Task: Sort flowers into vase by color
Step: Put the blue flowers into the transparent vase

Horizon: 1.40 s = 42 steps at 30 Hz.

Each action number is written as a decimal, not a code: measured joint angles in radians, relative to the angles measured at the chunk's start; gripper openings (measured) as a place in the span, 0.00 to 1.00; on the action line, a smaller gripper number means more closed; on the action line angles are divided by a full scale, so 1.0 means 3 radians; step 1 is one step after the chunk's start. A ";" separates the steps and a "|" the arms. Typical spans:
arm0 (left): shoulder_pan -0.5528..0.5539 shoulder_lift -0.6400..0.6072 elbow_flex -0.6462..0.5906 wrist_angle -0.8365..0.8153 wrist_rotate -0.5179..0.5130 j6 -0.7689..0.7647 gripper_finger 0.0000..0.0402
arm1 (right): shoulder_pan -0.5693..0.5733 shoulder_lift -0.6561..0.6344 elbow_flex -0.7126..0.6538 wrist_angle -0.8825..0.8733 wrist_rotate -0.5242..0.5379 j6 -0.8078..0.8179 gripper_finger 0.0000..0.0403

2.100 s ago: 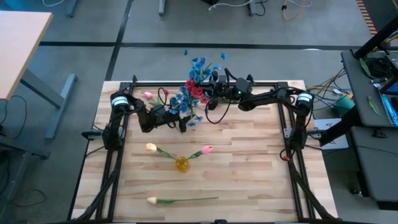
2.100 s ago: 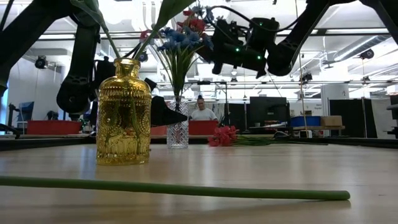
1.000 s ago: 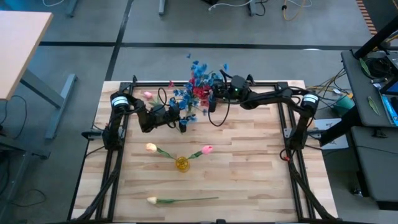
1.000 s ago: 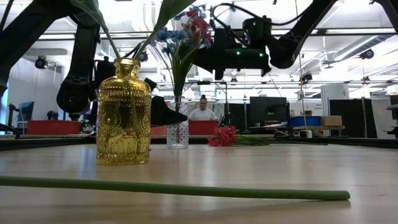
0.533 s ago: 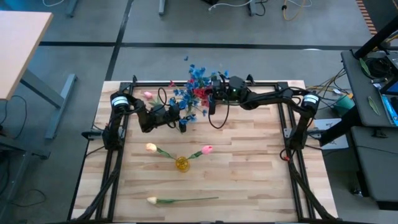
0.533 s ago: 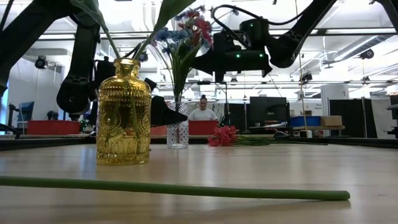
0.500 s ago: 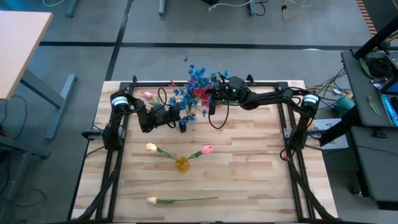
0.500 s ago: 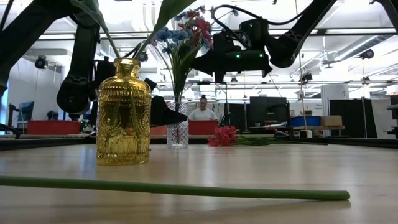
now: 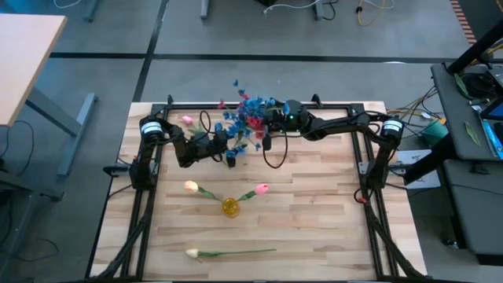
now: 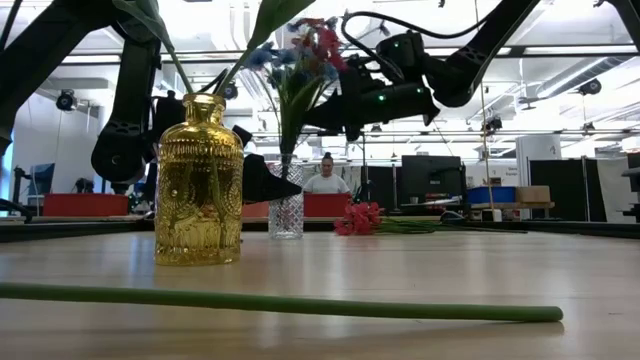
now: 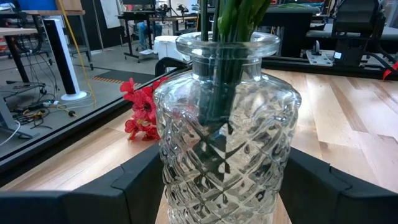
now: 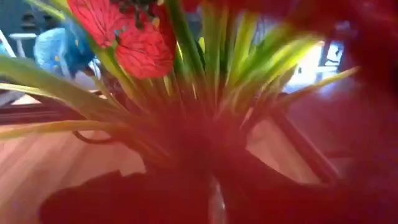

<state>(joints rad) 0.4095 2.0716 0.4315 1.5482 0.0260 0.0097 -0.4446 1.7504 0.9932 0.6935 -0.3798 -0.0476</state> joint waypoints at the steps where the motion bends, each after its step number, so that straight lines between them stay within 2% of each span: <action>1: 0.0000 0.0000 0.0001 0.0000 0.0000 0.0000 0.62 | 0.0000 0.0000 0.0000 -0.0030 0.0020 -0.0022 0.03; 15: 0.0000 0.0000 0.0001 0.0000 -0.0001 -0.0001 0.62 | 0.0000 -0.0001 -0.0004 -0.0084 0.0070 0.0004 0.04; 18: 0.0000 0.0000 0.0001 0.0000 -0.0001 -0.0001 0.62 | 0.0000 -0.0018 -0.0009 -0.0086 0.0059 0.0007 0.09; 24: 0.0000 0.0000 -0.0001 0.0000 0.0000 -0.0006 0.62 | -0.0010 -0.0021 -0.0011 0.0138 0.0059 0.0032 0.25; 28: 0.0000 0.0000 -0.0003 0.0000 -0.0001 -0.0006 0.62 | -0.0010 -0.0024 -0.0011 0.0221 0.0056 0.0030 0.29; 31: 0.0000 0.0000 -0.0003 0.0000 0.0001 -0.0006 0.62 | -0.0007 -0.0025 -0.0011 0.0224 0.0042 0.0033 0.25; 36: 0.0000 0.0000 -0.0005 0.0000 0.0001 -0.0003 0.62 | 0.0060 -0.0028 -0.0010 0.0117 0.0026 -0.0085 0.06; 42: 0.0000 0.0001 -0.0005 0.0001 0.0001 -0.0001 0.62 | 0.0109 0.0001 -0.0008 0.0047 0.0053 -0.0173 0.04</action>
<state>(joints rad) 0.4095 2.0718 0.4299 1.5484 0.0261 0.0093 -0.4118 1.7507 0.9909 0.7077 -0.3640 -0.0995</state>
